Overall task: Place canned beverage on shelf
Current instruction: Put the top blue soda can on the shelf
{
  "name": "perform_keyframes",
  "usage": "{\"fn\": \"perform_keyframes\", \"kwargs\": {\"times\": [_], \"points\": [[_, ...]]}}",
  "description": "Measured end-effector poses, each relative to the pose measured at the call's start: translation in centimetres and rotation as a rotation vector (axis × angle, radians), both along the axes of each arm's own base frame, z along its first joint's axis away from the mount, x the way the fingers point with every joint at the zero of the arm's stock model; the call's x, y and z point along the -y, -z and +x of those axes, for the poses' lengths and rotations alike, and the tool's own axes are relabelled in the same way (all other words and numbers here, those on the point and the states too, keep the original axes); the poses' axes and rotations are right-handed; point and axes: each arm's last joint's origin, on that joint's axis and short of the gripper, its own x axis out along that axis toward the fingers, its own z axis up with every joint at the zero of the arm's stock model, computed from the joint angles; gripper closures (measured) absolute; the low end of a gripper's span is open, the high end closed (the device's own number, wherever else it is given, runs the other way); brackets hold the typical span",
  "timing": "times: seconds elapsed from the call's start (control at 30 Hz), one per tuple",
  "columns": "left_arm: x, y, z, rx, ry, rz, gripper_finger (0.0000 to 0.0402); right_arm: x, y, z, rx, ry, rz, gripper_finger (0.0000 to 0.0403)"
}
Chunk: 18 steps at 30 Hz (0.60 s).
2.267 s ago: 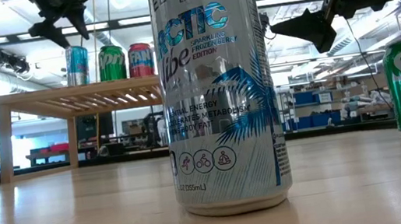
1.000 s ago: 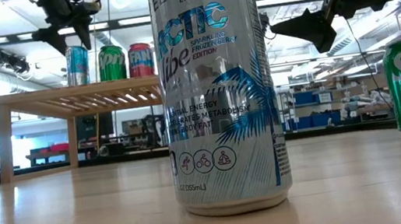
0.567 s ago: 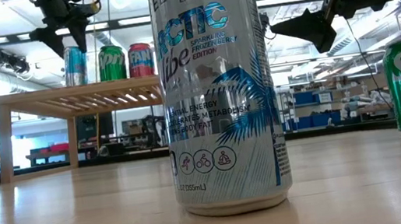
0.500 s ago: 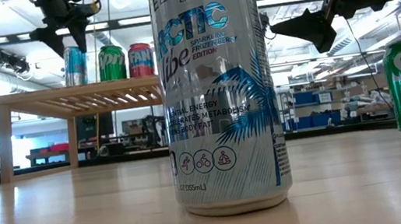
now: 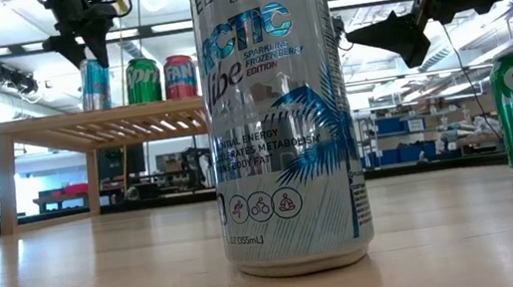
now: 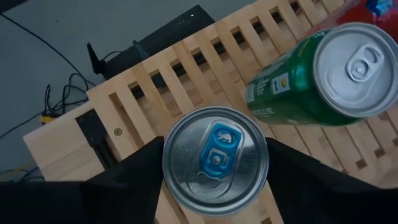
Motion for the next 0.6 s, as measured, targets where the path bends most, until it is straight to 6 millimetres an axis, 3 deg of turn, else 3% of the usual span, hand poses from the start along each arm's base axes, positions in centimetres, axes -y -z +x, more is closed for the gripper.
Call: {"fn": "perform_keyframes", "kwargs": {"times": [0.6], "points": [[-0.14, 0.01, -0.50, -0.032, 0.309, 0.043, 0.0147, -0.01, 0.00, 0.00, 0.000, 0.000, 0.000, 0.0064]]}}
